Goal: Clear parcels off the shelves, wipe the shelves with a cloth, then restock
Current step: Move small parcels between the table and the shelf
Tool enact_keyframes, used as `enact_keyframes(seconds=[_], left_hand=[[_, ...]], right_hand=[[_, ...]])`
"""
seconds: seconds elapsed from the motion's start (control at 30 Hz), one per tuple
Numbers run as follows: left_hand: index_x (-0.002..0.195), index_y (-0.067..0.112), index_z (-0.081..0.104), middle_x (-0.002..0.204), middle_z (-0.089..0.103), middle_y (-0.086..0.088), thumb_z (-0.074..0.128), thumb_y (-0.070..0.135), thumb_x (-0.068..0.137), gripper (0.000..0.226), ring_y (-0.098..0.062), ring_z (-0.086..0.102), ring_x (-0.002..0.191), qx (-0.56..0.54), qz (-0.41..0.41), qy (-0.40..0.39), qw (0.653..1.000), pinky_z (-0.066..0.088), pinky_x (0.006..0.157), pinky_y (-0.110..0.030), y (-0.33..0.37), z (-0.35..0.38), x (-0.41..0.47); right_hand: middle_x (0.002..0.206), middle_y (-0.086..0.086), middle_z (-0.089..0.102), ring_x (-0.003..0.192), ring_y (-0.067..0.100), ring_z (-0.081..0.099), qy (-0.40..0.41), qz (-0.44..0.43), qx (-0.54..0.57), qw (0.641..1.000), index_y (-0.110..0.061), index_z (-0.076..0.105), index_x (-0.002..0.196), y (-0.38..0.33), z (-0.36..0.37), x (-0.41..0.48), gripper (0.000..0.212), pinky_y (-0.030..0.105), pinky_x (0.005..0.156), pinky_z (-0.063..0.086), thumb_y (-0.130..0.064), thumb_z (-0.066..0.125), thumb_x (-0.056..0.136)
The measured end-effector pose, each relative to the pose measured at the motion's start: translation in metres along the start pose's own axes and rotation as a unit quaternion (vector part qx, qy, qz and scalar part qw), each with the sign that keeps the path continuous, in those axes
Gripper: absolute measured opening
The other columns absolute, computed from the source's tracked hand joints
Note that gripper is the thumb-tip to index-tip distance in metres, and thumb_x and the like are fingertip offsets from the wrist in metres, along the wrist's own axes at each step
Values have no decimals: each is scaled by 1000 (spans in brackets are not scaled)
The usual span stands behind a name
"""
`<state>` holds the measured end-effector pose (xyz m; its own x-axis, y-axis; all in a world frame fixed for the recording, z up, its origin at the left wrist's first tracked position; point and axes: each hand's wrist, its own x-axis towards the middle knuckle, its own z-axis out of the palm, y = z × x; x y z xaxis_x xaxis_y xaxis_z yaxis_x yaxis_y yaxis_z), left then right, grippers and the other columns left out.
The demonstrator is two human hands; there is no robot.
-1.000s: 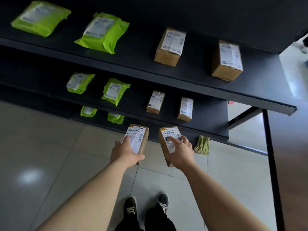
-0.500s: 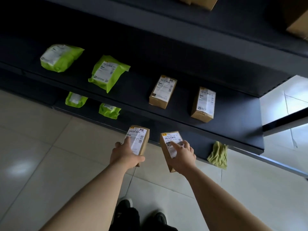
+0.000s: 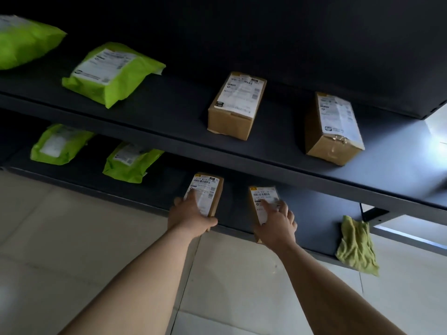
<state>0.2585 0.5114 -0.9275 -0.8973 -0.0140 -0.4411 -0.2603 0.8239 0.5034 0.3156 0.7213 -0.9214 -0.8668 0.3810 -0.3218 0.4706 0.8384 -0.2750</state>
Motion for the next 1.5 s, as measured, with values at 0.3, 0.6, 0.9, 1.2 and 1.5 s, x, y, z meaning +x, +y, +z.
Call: enact_keyframes(seconds=[0.3,0.6,0.9,1.2,1.5], left_hand=[[142,30,27,122,38,-9,76,44,61,95,-30,46,110,-16,53,47,997,44,81,-34,5,34,60],[141,23,27,124,39,-12,79,43,62,97,-32,46,111,10,61,71,996,45,80,-37,17,48,80],[142,25,27,128,36,-13,80,35,64,96,-32,42,114,-13,74,81,994,48,87,-43,18,58,89],[150,24,14,140,30,-16,73,46,73,100,-35,34,126,32,77,76,994,39,100,-45,21,52,84],[135,15,44,135,44,-13,62,39,83,60,-33,40,122,61,141,147,977,43,98,-44,45,45,57]], right_hand=[[158,9,9,140,36,16,91,40,21,995,-39,29,146,22,33,59,70,51,111,22,-44,63,84],[156,13,10,138,36,17,109,65,64,990,-36,36,142,25,42,85,62,49,110,23,-46,60,86],[156,15,1,142,35,9,106,55,62,991,-34,24,148,22,47,96,74,49,112,21,-52,59,86],[158,15,-3,144,36,2,90,60,49,993,-36,16,151,25,43,88,81,50,116,11,-62,54,84],[160,11,6,147,30,1,120,32,55,991,-30,25,149,55,28,61,63,45,118,6,-50,48,94]])
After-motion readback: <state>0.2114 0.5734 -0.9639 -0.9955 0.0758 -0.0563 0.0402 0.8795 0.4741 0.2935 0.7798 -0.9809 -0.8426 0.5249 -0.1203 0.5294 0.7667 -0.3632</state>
